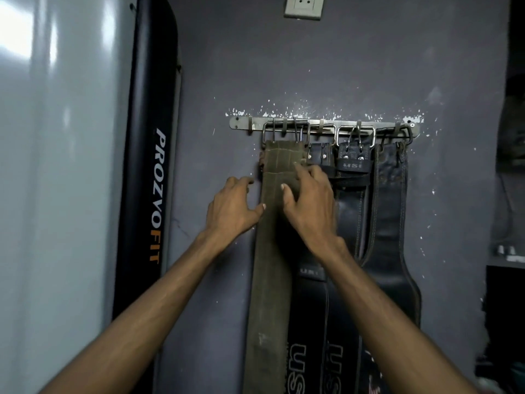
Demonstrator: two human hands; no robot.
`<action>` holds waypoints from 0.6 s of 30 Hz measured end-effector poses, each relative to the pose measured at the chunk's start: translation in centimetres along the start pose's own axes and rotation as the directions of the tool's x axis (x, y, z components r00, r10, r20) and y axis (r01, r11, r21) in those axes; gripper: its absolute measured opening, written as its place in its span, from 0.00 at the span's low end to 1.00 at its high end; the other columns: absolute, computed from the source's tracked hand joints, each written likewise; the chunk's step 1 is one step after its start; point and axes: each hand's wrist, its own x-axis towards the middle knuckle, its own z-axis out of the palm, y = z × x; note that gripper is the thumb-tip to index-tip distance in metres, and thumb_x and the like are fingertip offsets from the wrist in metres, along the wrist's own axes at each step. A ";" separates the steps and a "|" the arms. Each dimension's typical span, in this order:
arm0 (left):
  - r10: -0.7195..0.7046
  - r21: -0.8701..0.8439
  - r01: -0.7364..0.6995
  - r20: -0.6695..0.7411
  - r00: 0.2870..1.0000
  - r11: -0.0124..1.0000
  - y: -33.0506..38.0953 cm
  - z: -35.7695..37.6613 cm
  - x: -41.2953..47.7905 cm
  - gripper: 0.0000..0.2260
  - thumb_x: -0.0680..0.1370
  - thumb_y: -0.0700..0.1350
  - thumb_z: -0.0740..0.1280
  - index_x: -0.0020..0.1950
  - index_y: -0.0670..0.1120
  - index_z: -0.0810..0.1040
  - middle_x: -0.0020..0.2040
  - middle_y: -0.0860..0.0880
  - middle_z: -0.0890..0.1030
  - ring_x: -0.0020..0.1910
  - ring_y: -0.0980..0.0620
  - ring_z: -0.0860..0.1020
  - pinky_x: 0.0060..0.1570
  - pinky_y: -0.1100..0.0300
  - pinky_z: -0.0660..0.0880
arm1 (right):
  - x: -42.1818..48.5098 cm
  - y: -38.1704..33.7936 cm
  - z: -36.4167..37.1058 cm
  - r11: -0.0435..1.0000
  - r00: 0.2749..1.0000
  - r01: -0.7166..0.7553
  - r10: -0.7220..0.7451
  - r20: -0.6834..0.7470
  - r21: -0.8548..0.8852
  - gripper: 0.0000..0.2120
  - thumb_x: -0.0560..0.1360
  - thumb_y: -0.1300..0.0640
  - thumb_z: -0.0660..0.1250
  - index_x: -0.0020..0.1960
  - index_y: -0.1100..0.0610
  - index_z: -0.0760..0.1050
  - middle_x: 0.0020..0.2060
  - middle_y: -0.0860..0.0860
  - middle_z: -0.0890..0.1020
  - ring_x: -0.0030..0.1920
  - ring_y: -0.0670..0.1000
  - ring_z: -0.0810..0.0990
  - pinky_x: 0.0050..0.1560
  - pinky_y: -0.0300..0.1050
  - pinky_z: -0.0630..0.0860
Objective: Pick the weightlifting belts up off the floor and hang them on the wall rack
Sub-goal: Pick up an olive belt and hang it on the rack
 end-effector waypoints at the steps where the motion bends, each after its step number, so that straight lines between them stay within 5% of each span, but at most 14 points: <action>1: 0.001 -0.013 -0.001 0.021 1.000 1.000 -0.4 -0.4 -1.4 0.29 0.72 0.57 0.72 0.70 0.50 0.72 0.62 0.47 0.77 0.52 0.46 0.81 0.52 0.51 0.79 | -1.3 -0.5 -0.2 1.000 1.000 -0.010 0.010 0.018 0.006 0.24 0.78 0.54 0.69 0.72 0.59 0.73 0.57 0.58 0.78 0.57 0.58 0.78 0.57 0.53 0.77; 12: -0.107 -0.168 0.157 0.270 0.957 0.973 -5.8 0.5 -23.8 0.23 0.73 0.52 0.74 0.67 0.53 0.74 0.56 0.54 0.78 0.41 0.57 0.78 0.46 0.55 0.79 | -21.8 -2.2 0.4 0.994 0.926 -0.109 0.098 0.365 0.011 0.13 0.79 0.53 0.67 0.62 0.53 0.80 0.54 0.51 0.78 0.52 0.51 0.79 0.47 0.44 0.76; 18: -0.306 -0.065 0.371 0.442 0.843 0.927 -9.3 4.4 -39.6 0.22 0.72 0.50 0.73 0.65 0.52 0.76 0.59 0.52 0.79 0.49 0.49 0.82 0.47 0.57 0.76 | -38.1 -0.5 3.1 0.975 0.798 -0.220 0.176 0.576 0.007 0.10 0.78 0.54 0.68 0.57 0.52 0.81 0.52 0.51 0.79 0.50 0.54 0.82 0.45 0.44 0.76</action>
